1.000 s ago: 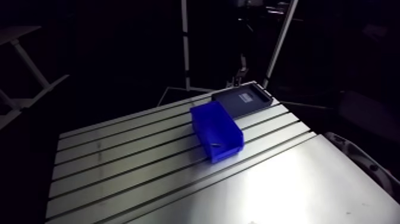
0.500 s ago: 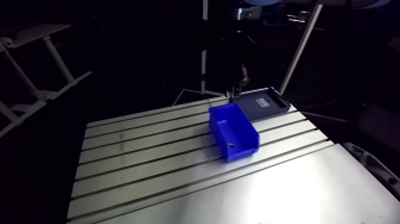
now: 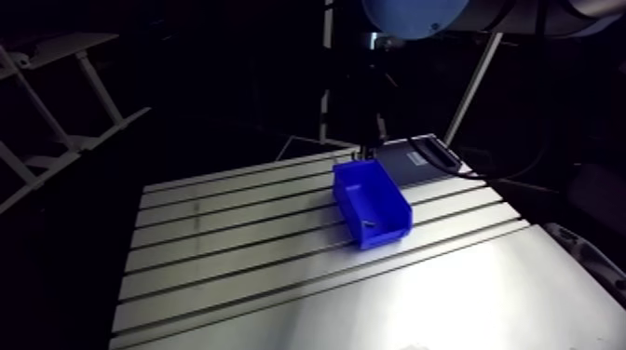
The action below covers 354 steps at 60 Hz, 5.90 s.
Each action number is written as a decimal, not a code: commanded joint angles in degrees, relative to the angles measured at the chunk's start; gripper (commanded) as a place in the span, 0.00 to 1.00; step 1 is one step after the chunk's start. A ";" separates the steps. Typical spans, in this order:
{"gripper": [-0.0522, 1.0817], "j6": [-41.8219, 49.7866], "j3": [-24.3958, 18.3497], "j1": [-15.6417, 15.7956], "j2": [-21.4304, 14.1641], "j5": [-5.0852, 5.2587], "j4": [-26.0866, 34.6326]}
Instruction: Pick up the M10 bolt from the tray and put it into the blue bin.
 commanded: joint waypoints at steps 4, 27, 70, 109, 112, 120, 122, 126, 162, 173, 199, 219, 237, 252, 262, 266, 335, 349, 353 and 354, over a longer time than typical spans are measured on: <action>0.99 0.08 1.29 -0.14 0.66 -0.07 -1.09; 0.98 0.08 3.53 -2.22 1.53 0.01 -3.65; 0.98 0.69 4.25 -2.61 3.74 0.10 -5.56; 0.96 0.95 3.81 -2.52 7.16 0.01 -7.26; 0.96 0.95 3.81 -2.44 7.25 0.01 -7.26; 0.96 0.87 4.06 -2.43 7.44 0.01 -7.26; 0.96 0.87 4.14 -2.43 7.44 0.01 -7.26; 0.95 0.94 4.24 -2.36 7.44 0.01 -7.26; 0.82 1.22 4.67 -2.08 8.23 -0.15 -7.26; 0.73 2.06 4.77 -1.99 8.24 0.00 -7.26; 0.63 2.54 5.57 -1.73 8.15 0.01 -7.25; 0.48 2.45 5.13 -1.90 7.38 0.45 -6.92; 0.35 3.58 5.56 -1.81 4.94 0.53 -6.48; 0.19 4.34 4.56 -1.81 2.83 0.71 -0.51; 0.07 5.82 2.64 -1.81 2.18 0.81 4.31; 0.06 6.30 1.57 -1.81 1.35 0.81 5.94; 0.06 69.72 -16.50 1.11 -4.82 -0.60 21.51; 0.06 83.10 -19.85 1.07 -5.57 -0.53 25.32; 0.06 85.28 -21.02 1.27 -5.39 -0.35 27.36; 0.06 85.28 -21.02 1.27 -5.39 -0.35 27.36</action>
